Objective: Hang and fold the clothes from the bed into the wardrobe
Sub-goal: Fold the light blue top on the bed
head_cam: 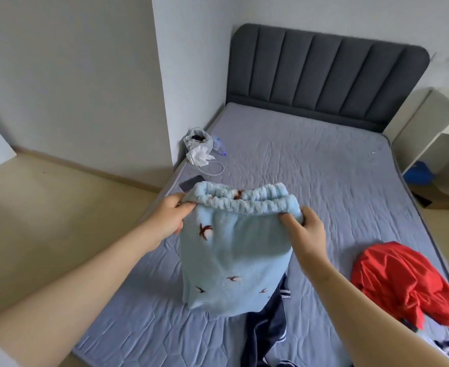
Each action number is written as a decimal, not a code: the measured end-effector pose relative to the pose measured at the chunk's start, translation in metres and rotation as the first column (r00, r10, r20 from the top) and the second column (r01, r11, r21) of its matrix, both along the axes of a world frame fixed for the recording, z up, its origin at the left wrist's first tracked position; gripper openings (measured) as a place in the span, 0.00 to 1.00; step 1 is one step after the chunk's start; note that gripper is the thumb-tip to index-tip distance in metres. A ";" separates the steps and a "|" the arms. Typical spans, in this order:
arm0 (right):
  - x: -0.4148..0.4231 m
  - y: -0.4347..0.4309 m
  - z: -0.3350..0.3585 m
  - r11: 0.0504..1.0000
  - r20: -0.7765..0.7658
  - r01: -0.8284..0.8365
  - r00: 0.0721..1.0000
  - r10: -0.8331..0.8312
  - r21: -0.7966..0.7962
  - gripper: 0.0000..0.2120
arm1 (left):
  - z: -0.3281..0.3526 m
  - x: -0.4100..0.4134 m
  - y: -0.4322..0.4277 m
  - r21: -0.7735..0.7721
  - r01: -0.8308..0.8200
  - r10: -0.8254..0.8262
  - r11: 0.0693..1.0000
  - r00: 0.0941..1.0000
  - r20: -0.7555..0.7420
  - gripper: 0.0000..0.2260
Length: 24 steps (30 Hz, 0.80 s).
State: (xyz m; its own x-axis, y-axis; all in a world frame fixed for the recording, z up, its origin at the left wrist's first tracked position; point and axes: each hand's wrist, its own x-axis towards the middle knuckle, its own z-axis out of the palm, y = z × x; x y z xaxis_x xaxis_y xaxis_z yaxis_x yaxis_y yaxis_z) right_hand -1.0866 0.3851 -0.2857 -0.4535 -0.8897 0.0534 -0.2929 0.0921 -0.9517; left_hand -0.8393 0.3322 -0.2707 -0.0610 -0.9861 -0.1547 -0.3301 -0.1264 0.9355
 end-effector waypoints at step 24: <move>0.026 -0.191 -0.267 0.813 0.030 -0.050 0.999 0.039 0.580 0.33 | -0.285 -0.024 -0.212 0.451 0.256 -0.306 0.855 0.951 0.039 0.32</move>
